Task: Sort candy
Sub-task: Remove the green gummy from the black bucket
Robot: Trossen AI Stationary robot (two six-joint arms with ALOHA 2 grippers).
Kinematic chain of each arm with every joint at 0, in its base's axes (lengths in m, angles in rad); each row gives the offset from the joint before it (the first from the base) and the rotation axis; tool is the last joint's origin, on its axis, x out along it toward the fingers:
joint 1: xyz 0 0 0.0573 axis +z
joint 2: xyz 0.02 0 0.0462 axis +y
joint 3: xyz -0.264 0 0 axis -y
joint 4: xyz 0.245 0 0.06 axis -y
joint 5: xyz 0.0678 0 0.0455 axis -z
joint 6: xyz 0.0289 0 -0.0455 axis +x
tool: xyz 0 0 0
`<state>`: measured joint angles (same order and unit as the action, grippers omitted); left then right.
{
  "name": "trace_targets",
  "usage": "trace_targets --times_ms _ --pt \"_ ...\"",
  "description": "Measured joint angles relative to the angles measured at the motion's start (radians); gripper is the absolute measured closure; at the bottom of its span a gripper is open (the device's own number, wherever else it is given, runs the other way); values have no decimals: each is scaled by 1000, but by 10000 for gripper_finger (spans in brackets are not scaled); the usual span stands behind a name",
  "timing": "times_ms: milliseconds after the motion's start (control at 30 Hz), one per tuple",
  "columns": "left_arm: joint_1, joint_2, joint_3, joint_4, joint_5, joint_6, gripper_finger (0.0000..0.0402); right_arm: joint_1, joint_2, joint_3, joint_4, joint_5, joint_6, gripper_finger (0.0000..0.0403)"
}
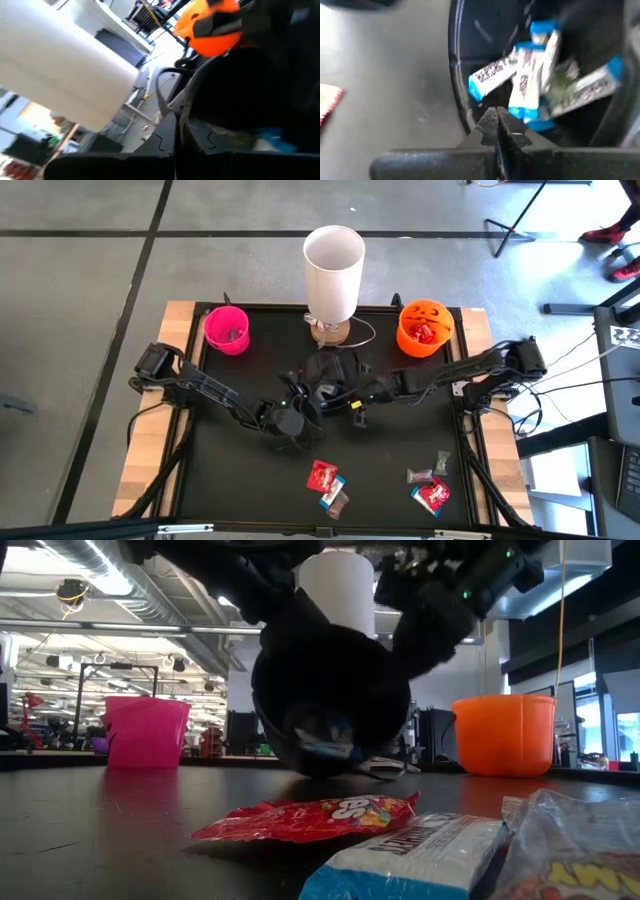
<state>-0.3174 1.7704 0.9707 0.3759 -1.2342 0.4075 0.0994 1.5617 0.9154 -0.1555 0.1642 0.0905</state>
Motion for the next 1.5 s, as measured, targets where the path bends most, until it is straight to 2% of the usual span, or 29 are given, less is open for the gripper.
trace_targets --times_ms 133,333,500,633,733,900,1033,1233,1500 --pt "-3 5 0 -3 60 -37 401 0 50 0 -33 60 26 402" --pt "-4 5 -1 -4 93 -50 401 1 97 0 -20 169 39 402" --pt "1 5 -1 -7 107 -116 401 0 107 -1 17 185 10 397" --pt "2 5 -1 -9 110 -151 401 0 107 -1 47 189 -6 358" --pt "2 5 -1 -9 110 -178 401 17 107 -3 71 256 -9 323" --pt "5 4 -1 -4 140 -226 401 120 107 -66 282 489 -81 299" --pt "10 3 0 -2 153 -262 401 173 107 -136 379 592 -80 298" --pt "17 3 0 -5 197 -303 401 188 107 -232 464 610 77 297" --pt "41 3 1 -6 290 -377 399 186 117 -335 763 625 32 297"
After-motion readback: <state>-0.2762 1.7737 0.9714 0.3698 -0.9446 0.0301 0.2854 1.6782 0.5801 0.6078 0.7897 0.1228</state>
